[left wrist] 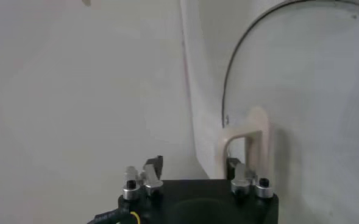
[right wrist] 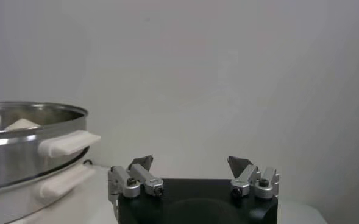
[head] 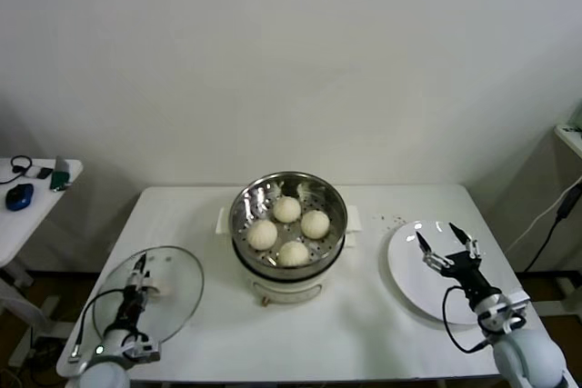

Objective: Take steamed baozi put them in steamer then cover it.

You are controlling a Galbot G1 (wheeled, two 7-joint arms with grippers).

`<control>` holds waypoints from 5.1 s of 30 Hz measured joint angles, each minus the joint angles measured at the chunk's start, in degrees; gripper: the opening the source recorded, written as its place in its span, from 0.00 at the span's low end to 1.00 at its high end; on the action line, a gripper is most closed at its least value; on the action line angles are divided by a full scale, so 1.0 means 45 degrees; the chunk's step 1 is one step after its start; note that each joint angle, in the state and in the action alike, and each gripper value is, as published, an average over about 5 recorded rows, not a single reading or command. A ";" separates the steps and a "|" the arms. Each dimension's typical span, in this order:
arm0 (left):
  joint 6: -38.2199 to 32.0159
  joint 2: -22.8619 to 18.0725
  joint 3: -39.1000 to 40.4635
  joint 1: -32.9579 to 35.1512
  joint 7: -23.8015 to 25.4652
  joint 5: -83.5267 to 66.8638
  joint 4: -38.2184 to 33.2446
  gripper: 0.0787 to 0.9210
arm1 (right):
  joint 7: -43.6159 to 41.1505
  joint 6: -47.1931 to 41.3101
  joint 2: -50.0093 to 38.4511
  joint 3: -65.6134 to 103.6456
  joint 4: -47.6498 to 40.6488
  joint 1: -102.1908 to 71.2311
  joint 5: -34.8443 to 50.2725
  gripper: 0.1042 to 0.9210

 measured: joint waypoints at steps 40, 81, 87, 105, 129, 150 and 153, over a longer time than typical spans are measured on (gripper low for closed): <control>0.4146 0.1156 0.0191 0.2251 -0.0474 -0.1376 -0.5905 0.08 | -0.0068 0.0360 0.0049 -0.0151 -0.0711 0.0532 -0.0861 0.88; 0.9225 0.0499 0.9875 -0.6265 0.4878 0.0177 -0.4759 0.08 | 0.0175 0.0306 -0.0203 -0.0271 -0.2412 0.1571 -0.1361 0.88; 0.9221 -0.0186 1.0670 -0.6711 0.4990 0.0339 -0.4163 0.08 | 0.0163 0.0325 -0.0185 -0.0197 -0.2437 0.1541 -0.1409 0.88; 0.9216 -0.1225 1.1201 -0.7175 0.5120 0.0513 -0.2651 0.08 | 0.0060 0.0398 -0.0009 -0.0105 -0.2544 0.1610 -0.1472 0.88; 0.9221 -0.1164 1.1363 -0.7153 0.4891 0.0575 -0.2230 0.08 | -0.0004 0.0426 0.0162 -0.0023 -0.2579 0.1758 -0.1536 0.88; 0.9221 -0.0839 1.1353 -0.6957 0.4855 0.0646 -0.2534 0.38 | -0.0028 0.0274 0.0274 0.0028 -0.2454 0.1759 -0.1568 0.88; 0.9219 -0.0709 1.1312 -0.6866 0.4907 0.0574 -0.2789 0.48 | 0.0042 0.0141 0.0294 0.0040 -0.2365 0.1749 -0.1502 0.88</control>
